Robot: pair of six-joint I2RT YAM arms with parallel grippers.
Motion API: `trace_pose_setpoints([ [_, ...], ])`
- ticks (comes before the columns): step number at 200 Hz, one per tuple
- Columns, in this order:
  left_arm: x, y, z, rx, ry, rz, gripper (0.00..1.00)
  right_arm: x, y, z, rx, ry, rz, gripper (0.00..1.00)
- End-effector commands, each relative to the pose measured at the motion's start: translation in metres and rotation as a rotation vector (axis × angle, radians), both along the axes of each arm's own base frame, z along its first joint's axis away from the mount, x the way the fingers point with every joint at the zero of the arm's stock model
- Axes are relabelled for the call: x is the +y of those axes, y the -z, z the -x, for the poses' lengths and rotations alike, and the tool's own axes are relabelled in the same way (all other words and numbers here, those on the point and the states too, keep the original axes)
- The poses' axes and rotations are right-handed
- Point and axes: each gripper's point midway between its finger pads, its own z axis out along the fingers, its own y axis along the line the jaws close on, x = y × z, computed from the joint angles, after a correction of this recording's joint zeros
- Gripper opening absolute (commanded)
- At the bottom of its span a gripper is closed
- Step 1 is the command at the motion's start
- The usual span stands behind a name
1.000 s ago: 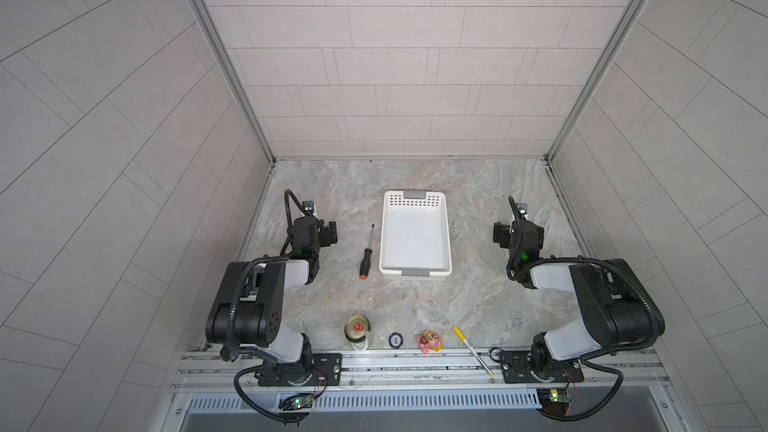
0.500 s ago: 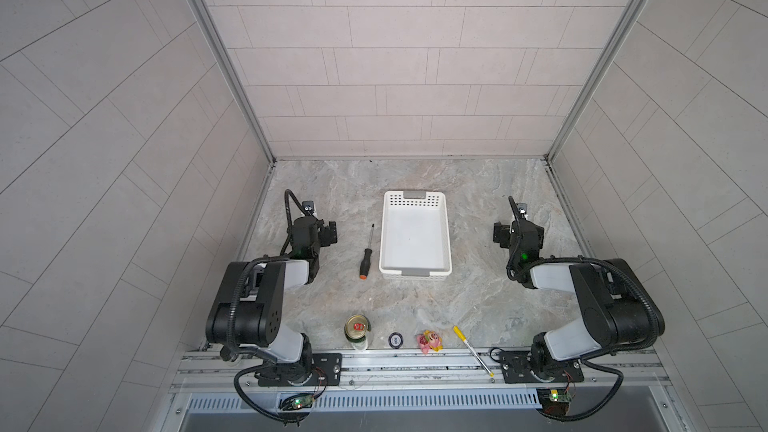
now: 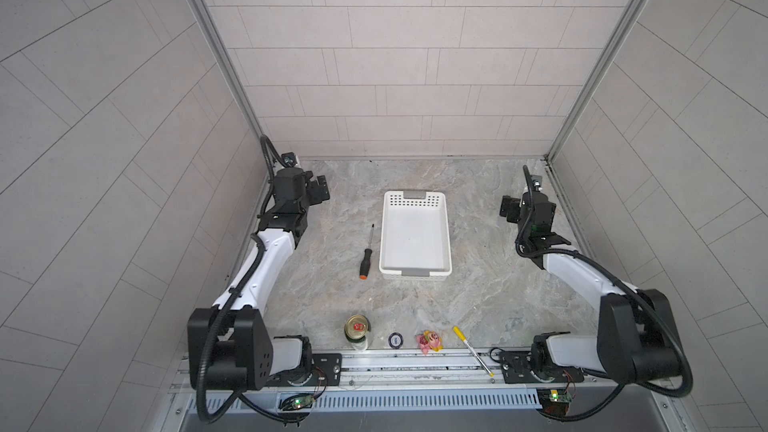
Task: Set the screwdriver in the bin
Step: 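Reach the left gripper down to the black-and-orange screwdriver handle while the right arm lifts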
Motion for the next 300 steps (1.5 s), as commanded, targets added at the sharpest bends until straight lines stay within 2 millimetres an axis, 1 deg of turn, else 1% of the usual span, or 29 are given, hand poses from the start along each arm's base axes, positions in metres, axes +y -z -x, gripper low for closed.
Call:
trace_pose_setpoints([
  [1, -0.016, 0.003, 0.032, 0.108, 0.056, 0.077, 1.00, 0.003, -0.016, 0.018, 0.056, 0.016, -0.076, 1.00],
  [15, -0.017, -0.008, 0.046, 0.090, 0.050, 0.108, 1.00, 0.008, -0.037, 0.022, 0.057, -0.008, -0.110, 1.00],
  [22, -0.019, -0.010, 0.052, 0.093, 0.053, 0.125, 1.00, 0.009, -0.046, 0.025, 0.063, -0.007, -0.126, 1.00],
  [33, -0.023, -0.006, 0.062, 0.137, 0.069, 0.145, 1.00, 0.010, -0.055, 0.029, 0.072, -0.001, -0.140, 1.00],
  [46, -0.031, -0.002, 0.075, 0.205, 0.107, 0.172, 1.00, 0.012, -0.060, 0.032, 0.094, -0.012, -0.145, 1.00],
  [74, -0.063, 0.012, 0.098, 0.292, 0.245, 0.290, 1.00, 0.026, -0.058, 0.041, 0.192, -0.101, -0.155, 1.00],
  [86, -0.072, 0.025, 0.109, 0.341, 0.268, 0.329, 1.00, 0.031, -0.058, 0.046, 0.216, -0.123, -0.179, 0.99],
  [102, -0.081, 0.047, 0.124, 0.443, 0.270, 0.353, 1.00, 0.052, -0.058, 0.049, 0.227, -0.246, -0.208, 0.97],
  [116, -0.091, 0.067, 0.137, 0.528, 0.275, 0.336, 1.00, 0.061, -0.055, 0.052, 0.232, -0.284, -0.238, 0.97],
  [128, -0.097, 0.082, 0.147, 0.577, 0.265, 0.308, 1.00, 0.064, -0.050, 0.055, 0.253, -0.290, -0.253, 0.97],
  [142, -0.106, 0.094, 0.155, 0.595, 0.266, 0.297, 1.00, 0.064, -0.043, 0.058, 0.278, -0.286, -0.262, 0.96],
  [167, -0.122, 0.112, 0.164, 0.629, 0.277, 0.256, 1.00, 0.065, -0.025, 0.060, 0.312, -0.286, -0.274, 0.97],
  [175, -0.125, 0.120, 0.167, 0.650, 0.274, 0.224, 0.99, 0.066, -0.021, 0.060, 0.317, -0.288, -0.277, 0.97],
  [184, -0.127, 0.127, 0.168, 0.667, 0.271, 0.191, 0.97, 0.067, -0.015, 0.061, 0.330, -0.289, -0.281, 0.97],
  [208, -0.131, 0.138, 0.166, 0.682, 0.266, 0.119, 0.93, 0.063, -0.001, 0.064, 0.371, -0.266, -0.273, 0.97],
  [221, -0.131, 0.145, 0.164, 0.698, 0.260, 0.097, 0.92, 0.061, 0.000, 0.066, 0.381, -0.265, -0.259, 0.98],
  [231, -0.135, 0.151, 0.163, 0.712, 0.263, 0.089, 0.88, 0.061, 0.001, 0.066, 0.386, -0.267, -0.253, 0.98],
  [257, -0.146, 0.173, 0.162, 0.744, 0.284, 0.070, 0.87, 0.059, 0.002, 0.069, 0.397, -0.269, -0.240, 0.99],
  [275, -0.149, 0.187, 0.162, 0.777, 0.284, 0.053, 0.86, 0.057, 0.006, 0.072, 0.405, -0.267, -0.239, 0.99],
  [300, -0.152, 0.199, 0.159, 0.783, 0.286, 0.036, 0.82, 0.056, 0.011, 0.075, 0.418, -0.266, -0.243, 0.99],
])
